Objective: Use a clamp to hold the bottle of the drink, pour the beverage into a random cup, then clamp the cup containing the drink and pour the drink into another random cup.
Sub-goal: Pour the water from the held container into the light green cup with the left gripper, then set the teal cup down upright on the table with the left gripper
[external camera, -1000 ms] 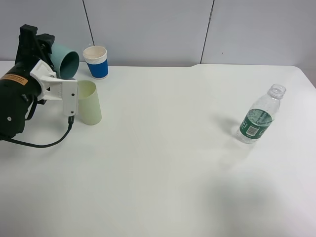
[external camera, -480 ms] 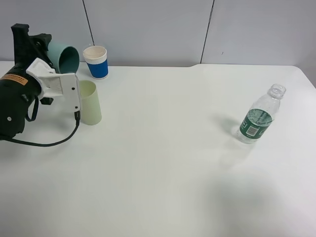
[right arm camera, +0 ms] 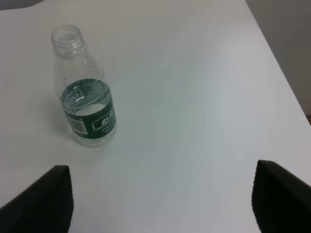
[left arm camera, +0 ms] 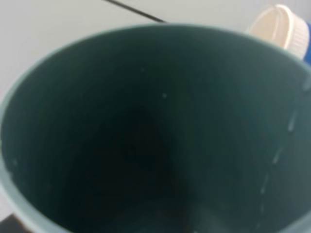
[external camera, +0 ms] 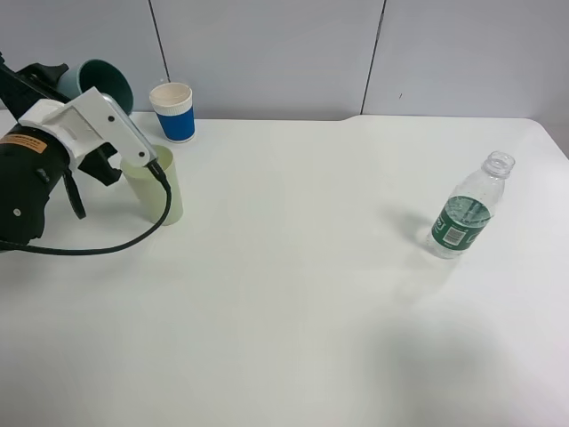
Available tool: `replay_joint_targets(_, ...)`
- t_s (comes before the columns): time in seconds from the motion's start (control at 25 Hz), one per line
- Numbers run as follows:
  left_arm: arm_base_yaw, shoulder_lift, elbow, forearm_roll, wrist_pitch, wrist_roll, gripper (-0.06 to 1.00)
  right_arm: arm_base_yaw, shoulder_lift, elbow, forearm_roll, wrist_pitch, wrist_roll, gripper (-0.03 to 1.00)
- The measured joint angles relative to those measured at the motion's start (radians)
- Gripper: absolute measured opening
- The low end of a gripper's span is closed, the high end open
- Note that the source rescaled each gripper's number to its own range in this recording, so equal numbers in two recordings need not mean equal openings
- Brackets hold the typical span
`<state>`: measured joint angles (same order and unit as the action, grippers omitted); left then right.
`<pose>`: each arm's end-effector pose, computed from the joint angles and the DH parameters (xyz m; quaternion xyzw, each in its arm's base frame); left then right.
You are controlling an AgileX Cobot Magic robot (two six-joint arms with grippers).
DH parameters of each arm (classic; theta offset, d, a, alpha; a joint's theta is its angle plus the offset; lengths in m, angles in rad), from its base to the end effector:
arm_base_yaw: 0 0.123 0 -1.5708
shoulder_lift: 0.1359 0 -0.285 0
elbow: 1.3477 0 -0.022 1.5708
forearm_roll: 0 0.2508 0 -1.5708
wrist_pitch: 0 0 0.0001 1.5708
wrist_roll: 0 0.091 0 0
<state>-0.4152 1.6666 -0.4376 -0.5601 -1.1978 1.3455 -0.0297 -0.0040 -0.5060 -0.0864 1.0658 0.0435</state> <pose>0.2642 -0.0673 0.1811 0.3459 0.6181 0.4059 0.5776 -0.0067 -0.0067 0.2788 0.0331 0.8505 -0.0395 0.5234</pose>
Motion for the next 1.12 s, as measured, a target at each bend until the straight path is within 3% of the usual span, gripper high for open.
replay_joint_targets(0.24, 0.000, -0.013, 0.000, -0.021, 0.039, -0.126, 0.03, 0.000, 0.000, 0.000, 0.000, 0.000, 0.000, 0.44)
replay_joint_targets(0.44, 0.000, -0.050, 0.000, 0.011, 0.109, -0.278, 0.03, 0.000, 0.000, 0.000, 0.000, 0.000, 0.000, 0.44)
replay_joint_targets(0.72, 0.000, -0.129, 0.001, 0.152, 0.157, -0.450, 0.03, 0.000, 0.000, 0.000, 0.000, 0.000, 0.000, 0.44)
replay_joint_targets(0.96, 0.000, -0.236, 0.001, 0.312, 0.282, -0.610, 0.03, 0.000, 0.000, 0.000, 0.000, 0.000, 0.000, 0.44)
replay_joint_targets(1.12, 0.000, -0.302, 0.002, 0.418, 0.403, -0.780, 0.03, 0.000, 0.000, 0.000, 0.000, 0.000, 0.000, 0.44)
